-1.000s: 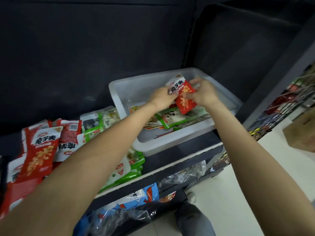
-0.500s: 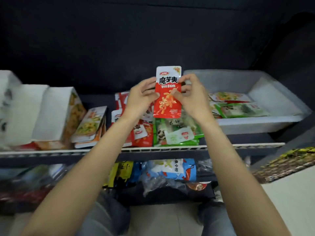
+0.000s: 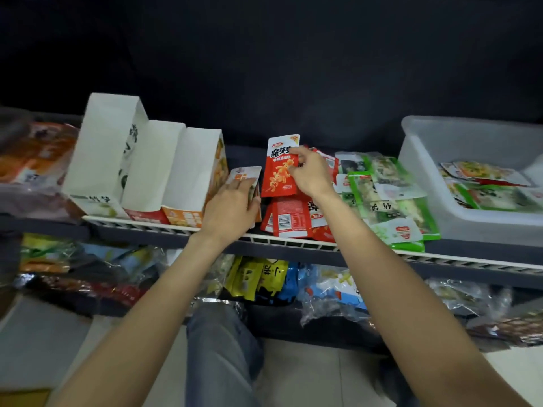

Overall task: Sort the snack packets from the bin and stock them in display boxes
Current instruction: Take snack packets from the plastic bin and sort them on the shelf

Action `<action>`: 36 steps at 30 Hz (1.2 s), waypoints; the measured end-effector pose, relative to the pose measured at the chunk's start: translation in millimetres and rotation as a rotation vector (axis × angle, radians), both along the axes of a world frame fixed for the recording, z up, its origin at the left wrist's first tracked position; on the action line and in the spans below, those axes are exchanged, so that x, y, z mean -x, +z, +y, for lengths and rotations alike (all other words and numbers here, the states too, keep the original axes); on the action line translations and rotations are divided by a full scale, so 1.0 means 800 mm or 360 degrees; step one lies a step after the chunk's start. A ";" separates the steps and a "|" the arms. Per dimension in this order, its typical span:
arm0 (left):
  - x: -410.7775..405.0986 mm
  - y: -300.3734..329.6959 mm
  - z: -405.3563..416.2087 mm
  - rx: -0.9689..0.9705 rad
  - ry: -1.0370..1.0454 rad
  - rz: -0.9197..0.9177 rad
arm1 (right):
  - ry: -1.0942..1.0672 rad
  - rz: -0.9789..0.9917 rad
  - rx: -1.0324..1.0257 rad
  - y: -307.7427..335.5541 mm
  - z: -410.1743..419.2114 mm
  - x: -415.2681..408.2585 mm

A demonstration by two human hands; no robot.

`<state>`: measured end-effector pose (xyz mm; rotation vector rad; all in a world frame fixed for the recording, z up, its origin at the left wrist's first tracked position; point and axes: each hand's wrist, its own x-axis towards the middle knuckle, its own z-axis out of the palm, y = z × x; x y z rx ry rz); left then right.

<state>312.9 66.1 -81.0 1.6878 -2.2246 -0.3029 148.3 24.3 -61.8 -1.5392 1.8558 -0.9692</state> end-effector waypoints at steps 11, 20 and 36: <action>0.035 0.000 -0.012 0.0114 -0.0113 -0.0083 | 0.0060 0.1246 0.0101 -0.031 0.010 0.053; 0.097 0.022 -0.005 0.0226 -0.0326 0.0090 | 0.0335 0.0699 0.0285 0.002 0.052 0.107; 0.325 0.033 -0.009 -0.0068 -0.0884 0.0302 | 0.0311 0.1360 -0.0817 0.013 0.026 0.389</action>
